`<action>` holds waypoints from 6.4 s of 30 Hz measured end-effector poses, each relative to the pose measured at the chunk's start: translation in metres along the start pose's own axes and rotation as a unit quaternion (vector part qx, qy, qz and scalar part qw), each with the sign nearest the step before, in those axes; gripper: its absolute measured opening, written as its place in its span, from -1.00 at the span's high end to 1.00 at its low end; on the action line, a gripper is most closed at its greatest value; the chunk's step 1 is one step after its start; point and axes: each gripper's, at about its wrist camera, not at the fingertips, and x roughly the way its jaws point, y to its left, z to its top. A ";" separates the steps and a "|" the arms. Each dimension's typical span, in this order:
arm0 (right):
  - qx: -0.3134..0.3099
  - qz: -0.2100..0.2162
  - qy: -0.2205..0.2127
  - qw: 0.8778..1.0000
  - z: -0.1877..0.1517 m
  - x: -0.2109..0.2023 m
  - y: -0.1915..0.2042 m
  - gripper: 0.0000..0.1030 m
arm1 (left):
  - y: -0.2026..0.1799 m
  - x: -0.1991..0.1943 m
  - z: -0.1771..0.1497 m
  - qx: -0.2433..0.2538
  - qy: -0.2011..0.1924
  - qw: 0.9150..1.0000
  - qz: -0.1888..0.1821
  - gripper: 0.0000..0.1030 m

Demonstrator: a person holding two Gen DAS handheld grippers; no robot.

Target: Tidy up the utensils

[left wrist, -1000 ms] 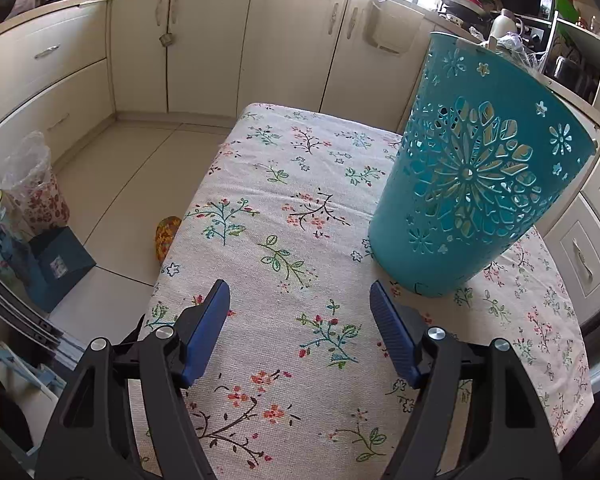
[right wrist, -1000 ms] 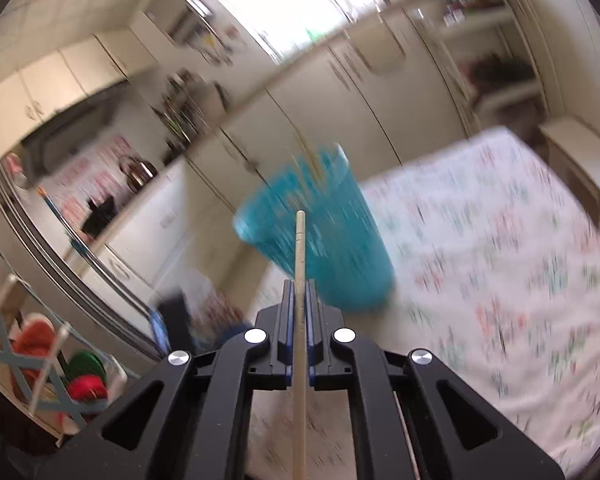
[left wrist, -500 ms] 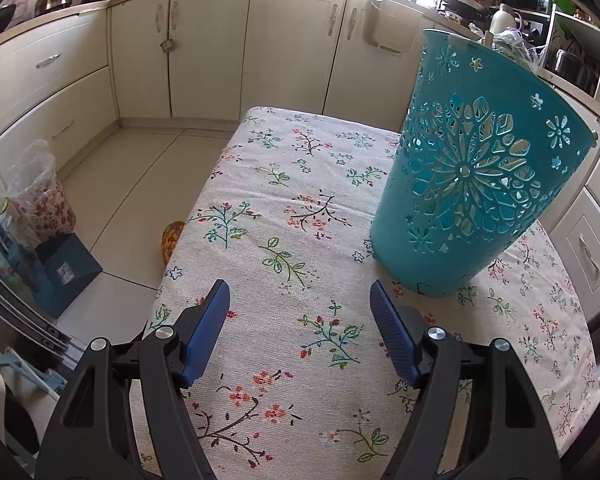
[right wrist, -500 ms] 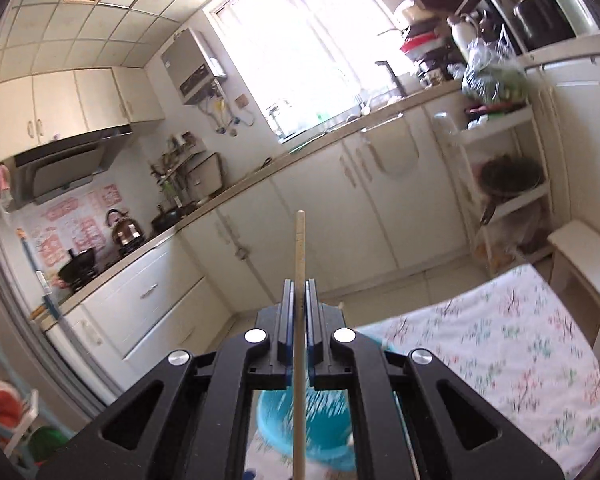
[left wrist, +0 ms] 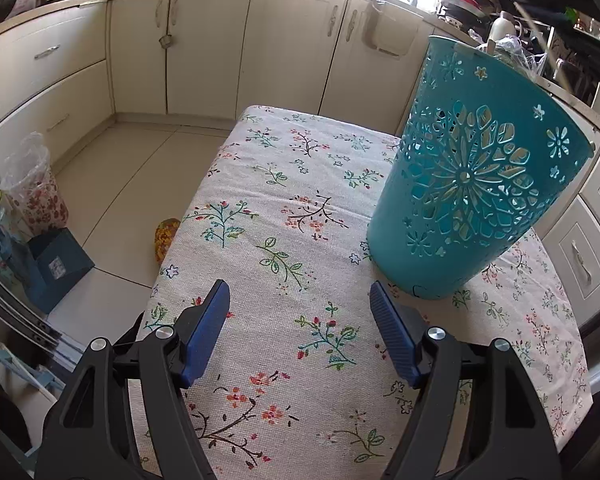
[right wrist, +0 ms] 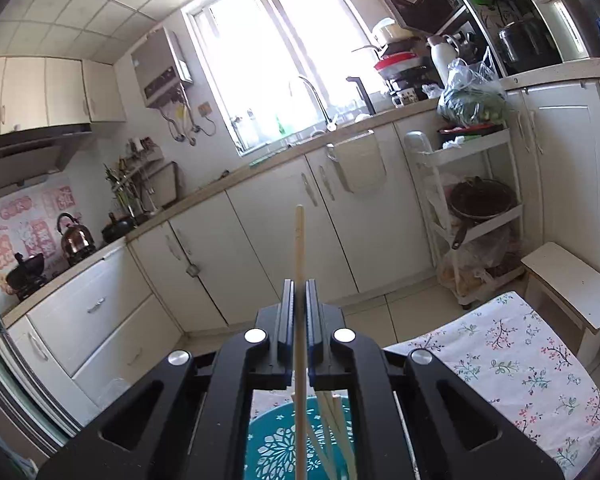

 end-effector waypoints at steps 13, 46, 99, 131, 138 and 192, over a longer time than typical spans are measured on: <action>-0.095 0.001 0.087 0.992 -0.057 -0.037 0.012 0.70 | 0.009 0.004 0.000 -0.022 0.005 1.000 -0.005 -0.41; -0.053 -0.061 0.172 0.982 -0.119 -0.304 -0.005 -0.85 | -0.037 -0.273 -0.044 0.075 -0.063 0.990 0.100 -0.85; -0.083 -0.038 0.136 0.987 -0.125 -0.336 0.025 -0.86 | -0.027 -0.333 -0.070 0.055 -0.098 0.991 0.079 -0.85; -0.084 -0.039 0.136 0.986 -0.127 -0.337 0.029 -0.86 | -0.027 -0.333 -0.071 0.054 -0.099 0.991 0.079 -0.85; -0.084 -0.039 0.135 0.987 -0.128 -0.337 0.029 -0.86 | -0.026 -0.333 -0.071 0.055 -0.099 0.990 0.079 -0.85; -0.085 -0.040 0.133 0.987 -0.129 -0.338 0.033 -0.86 | -0.026 -0.333 -0.073 0.054 -0.100 0.990 0.079 -0.85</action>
